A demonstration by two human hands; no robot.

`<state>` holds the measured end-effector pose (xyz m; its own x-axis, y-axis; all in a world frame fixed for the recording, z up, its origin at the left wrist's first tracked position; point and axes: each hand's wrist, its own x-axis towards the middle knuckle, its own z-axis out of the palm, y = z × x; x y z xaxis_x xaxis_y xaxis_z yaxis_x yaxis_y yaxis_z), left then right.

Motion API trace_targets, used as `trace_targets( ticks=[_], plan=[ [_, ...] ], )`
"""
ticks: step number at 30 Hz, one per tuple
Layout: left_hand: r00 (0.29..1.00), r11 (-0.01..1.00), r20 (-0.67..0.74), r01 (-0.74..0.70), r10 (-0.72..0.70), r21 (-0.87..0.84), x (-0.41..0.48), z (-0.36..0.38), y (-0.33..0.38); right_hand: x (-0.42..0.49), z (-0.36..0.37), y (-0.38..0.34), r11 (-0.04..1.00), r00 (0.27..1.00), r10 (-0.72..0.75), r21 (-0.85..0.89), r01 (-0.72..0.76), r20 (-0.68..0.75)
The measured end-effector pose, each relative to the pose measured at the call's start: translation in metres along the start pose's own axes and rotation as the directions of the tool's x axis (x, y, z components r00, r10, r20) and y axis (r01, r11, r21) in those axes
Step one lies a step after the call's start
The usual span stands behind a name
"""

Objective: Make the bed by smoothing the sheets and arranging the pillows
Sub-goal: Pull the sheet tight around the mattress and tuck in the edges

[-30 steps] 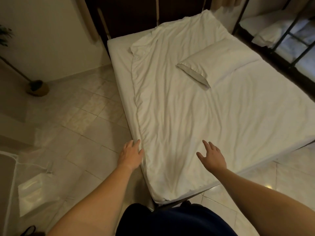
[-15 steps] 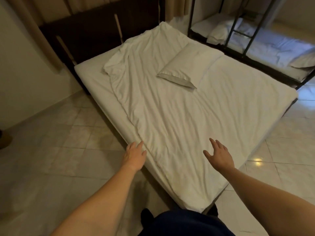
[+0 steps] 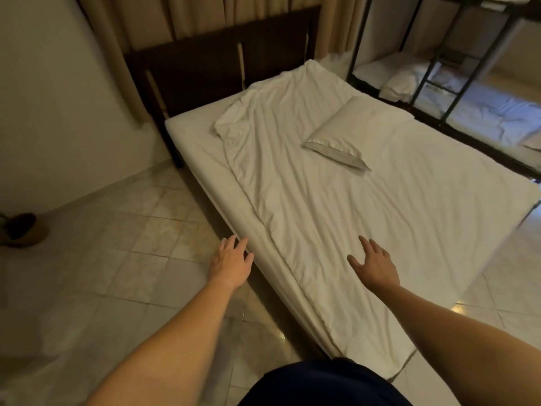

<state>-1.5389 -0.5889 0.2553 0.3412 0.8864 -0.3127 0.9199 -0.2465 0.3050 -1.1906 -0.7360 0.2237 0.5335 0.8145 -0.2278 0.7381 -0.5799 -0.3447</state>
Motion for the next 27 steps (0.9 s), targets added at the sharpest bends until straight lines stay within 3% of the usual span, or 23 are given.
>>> trace_targets(
  ticks=[10, 27],
  plan=[
    [0.994, 0.994, -0.031, 0.102, -0.101, 0.026, 0.031, -0.028, -0.050, 0.055, 0.022, -0.069, 0.994, 0.995, -0.100, -0.051, 0.100, 0.008],
    [0.969, 0.969, -0.020, 0.244, -0.245, -0.037, 0.187, -0.092, -0.093, 0.220, 0.037, -0.182, 0.981, 0.979, -0.170, -0.077, 0.179, 0.115]
  ],
)
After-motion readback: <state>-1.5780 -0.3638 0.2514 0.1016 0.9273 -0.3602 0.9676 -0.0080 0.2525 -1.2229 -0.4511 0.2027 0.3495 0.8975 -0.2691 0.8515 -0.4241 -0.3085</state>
